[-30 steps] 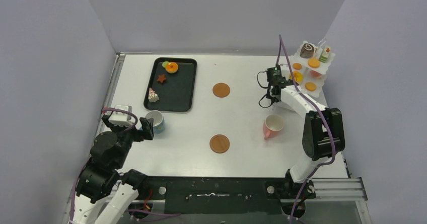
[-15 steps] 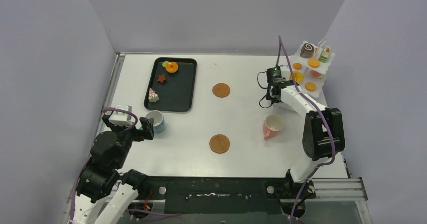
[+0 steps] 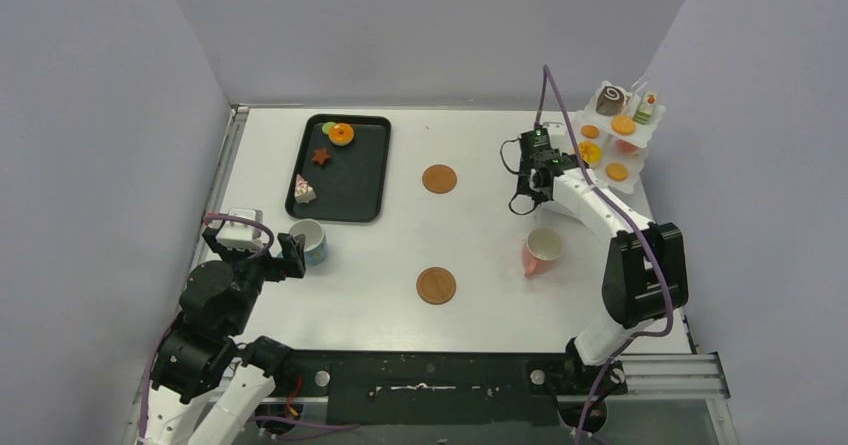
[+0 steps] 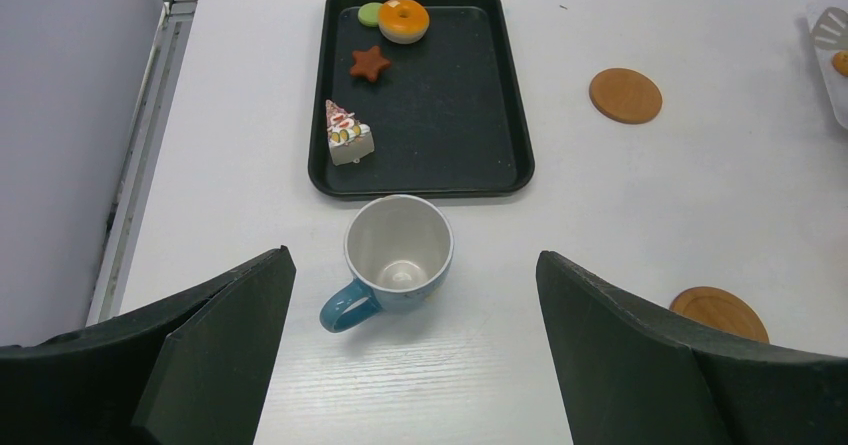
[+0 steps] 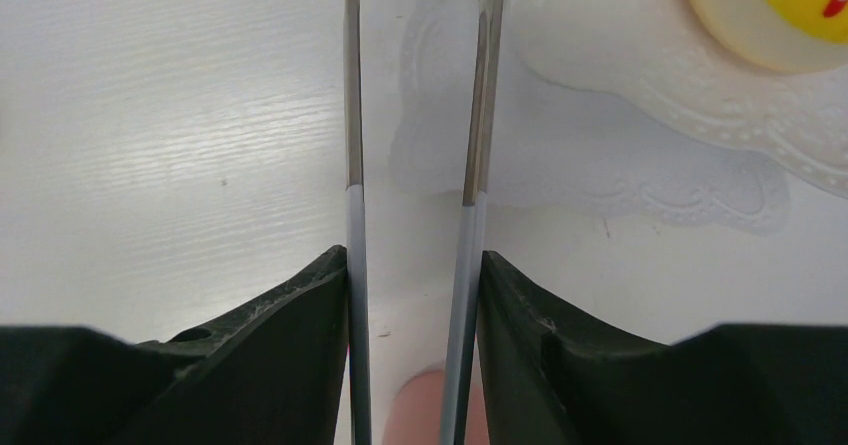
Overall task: Serve the afternoon tea
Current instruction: Place the desert on the desert table.
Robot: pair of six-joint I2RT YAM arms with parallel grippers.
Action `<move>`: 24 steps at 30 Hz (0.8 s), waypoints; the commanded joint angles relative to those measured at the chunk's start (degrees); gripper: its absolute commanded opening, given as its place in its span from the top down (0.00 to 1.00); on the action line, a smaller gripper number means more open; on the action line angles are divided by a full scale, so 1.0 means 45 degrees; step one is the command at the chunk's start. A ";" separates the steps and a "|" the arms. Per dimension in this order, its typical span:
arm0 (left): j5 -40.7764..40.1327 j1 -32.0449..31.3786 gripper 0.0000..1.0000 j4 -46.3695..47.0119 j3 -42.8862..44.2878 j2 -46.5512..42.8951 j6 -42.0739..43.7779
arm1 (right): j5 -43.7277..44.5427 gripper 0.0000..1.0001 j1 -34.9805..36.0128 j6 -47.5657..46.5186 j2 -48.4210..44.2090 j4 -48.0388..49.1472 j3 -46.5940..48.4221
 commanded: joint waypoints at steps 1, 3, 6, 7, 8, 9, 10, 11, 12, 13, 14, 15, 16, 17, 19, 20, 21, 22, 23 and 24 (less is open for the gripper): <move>0.0175 0.0087 0.10 0.0665 0.0130 0.0073 0.0121 | -0.0503 0.56 0.0894 -0.0290 -0.0953 0.0329 0.0910; 0.0174 0.0087 0.10 0.0662 0.0131 0.0054 0.0121 | -0.0888 0.56 0.1306 -0.0431 -0.0954 0.0269 0.1148; 0.0140 0.0101 0.10 0.0661 0.0129 0.0051 0.0121 | -0.1582 0.56 0.1964 -0.0858 -0.0994 0.0441 0.1433; 0.0135 0.0104 0.10 0.0663 0.0121 0.0053 0.0121 | -0.1925 0.56 0.2168 -0.0963 -0.1056 0.0659 0.1418; 0.0120 0.0106 0.10 0.0653 0.0120 0.0053 0.0121 | -0.2226 0.56 0.2357 -0.1081 -0.1113 0.0923 0.1399; 0.0116 0.0102 0.10 0.0662 0.0130 0.0063 0.0121 | -0.2630 0.56 0.2527 -0.1213 -0.1179 0.1240 0.1360; 0.0116 0.0106 0.10 0.0658 0.0146 0.0071 0.0121 | -0.3032 0.56 0.2692 -0.1342 -0.1228 0.1584 0.1279; 0.0106 0.0116 0.10 0.0643 0.0145 0.0090 0.0121 | -0.3336 0.56 0.2876 -0.1458 -0.1259 0.1903 0.1245; 0.0097 0.0125 0.10 0.0636 0.0150 0.0091 0.0121 | -0.3635 0.56 0.3133 -0.1607 -0.1261 0.2204 0.1238; 0.0079 0.0136 0.10 0.0643 0.0141 0.0092 0.0131 | -0.3983 0.56 0.3298 -0.1801 -0.1234 0.2503 0.1247; 0.0062 0.0144 0.10 0.0638 0.0142 0.0078 0.0123 | -0.4339 0.56 0.3475 -0.1974 -0.1179 0.2777 0.1290; 0.0053 0.0160 0.10 0.0643 0.0145 0.0059 0.0126 | -0.4681 0.56 0.3631 -0.2140 -0.1082 0.3014 0.1366; 0.0022 0.0179 0.10 0.0643 0.0133 0.0049 0.0122 | -0.4912 0.56 0.3790 -0.2385 -0.0948 0.3205 0.1483; 0.0001 0.0191 0.10 0.0641 0.0149 0.0038 0.0124 | -0.5175 0.57 0.3949 -0.2641 -0.0770 0.3376 0.1622; -0.0007 0.0219 0.10 0.0634 0.0155 0.0034 0.0124 | -0.5520 0.57 0.4292 -0.3196 -0.0303 0.3576 0.2016; -0.0037 0.0233 0.10 0.0642 0.0166 0.0034 0.0122 | -0.5698 0.57 0.4488 -0.3508 -0.0081 0.3710 0.2165; -0.0057 0.0227 0.10 0.0629 0.0167 0.0017 0.0121 | -0.5896 0.57 0.4671 -0.3848 0.0093 0.3961 0.2249; -0.0075 0.0254 0.10 0.0639 0.0158 0.0002 0.0121 | -0.6177 0.57 0.4845 -0.4180 0.0266 0.4276 0.2306; -0.0074 0.0279 0.10 0.0633 0.0161 0.0015 0.0121 | -0.6675 0.57 0.4960 -0.4374 0.0495 0.4500 0.2394; -0.0067 0.0297 0.10 0.0640 0.0152 0.0014 0.0112 | -0.7046 0.57 0.5050 -0.4530 0.0761 0.4631 0.2554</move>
